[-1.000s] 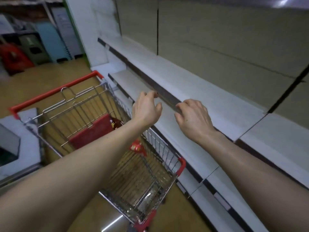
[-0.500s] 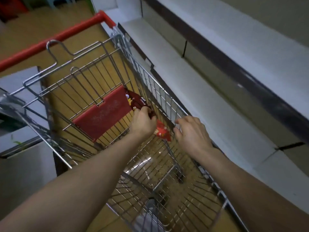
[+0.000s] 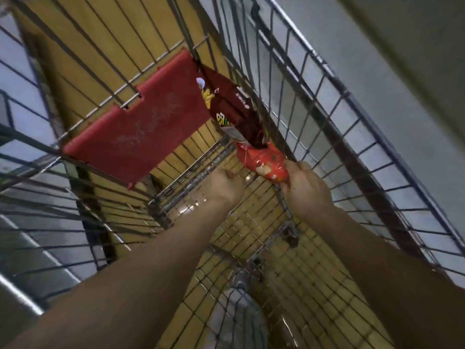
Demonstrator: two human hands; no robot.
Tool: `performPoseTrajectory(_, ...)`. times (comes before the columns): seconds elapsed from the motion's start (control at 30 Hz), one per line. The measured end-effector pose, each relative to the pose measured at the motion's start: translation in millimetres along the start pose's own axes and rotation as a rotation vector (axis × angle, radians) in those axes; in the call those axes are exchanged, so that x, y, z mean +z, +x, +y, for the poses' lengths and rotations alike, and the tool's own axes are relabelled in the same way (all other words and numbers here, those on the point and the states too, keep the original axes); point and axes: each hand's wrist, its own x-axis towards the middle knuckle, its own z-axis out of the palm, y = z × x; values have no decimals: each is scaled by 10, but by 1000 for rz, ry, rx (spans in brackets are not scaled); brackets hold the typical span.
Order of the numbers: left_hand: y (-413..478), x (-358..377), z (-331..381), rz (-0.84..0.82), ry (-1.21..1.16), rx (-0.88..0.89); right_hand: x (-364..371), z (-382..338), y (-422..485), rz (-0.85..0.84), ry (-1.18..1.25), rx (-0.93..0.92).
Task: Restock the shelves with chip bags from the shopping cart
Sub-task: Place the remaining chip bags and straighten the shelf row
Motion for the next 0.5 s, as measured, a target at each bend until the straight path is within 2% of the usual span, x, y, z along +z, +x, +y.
performPoseTrajectory(0.13, 146, 151, -76, -75, -91, -61, 208, 80, 212, -8, -44, 9)
performPoseTrajectory(0.23, 233, 219, -138, -136, -197, -108, 328, 119, 300, 55, -32, -22)
performPoseTrajectory(0.37, 240, 243, -179, -311, -404, -189, 502, 113, 132, 173, -6, -312)
performPoseTrajectory(0.5, 214, 330, -255, -339, -500, -270, 728, -56, -240, 96, -38, -487)
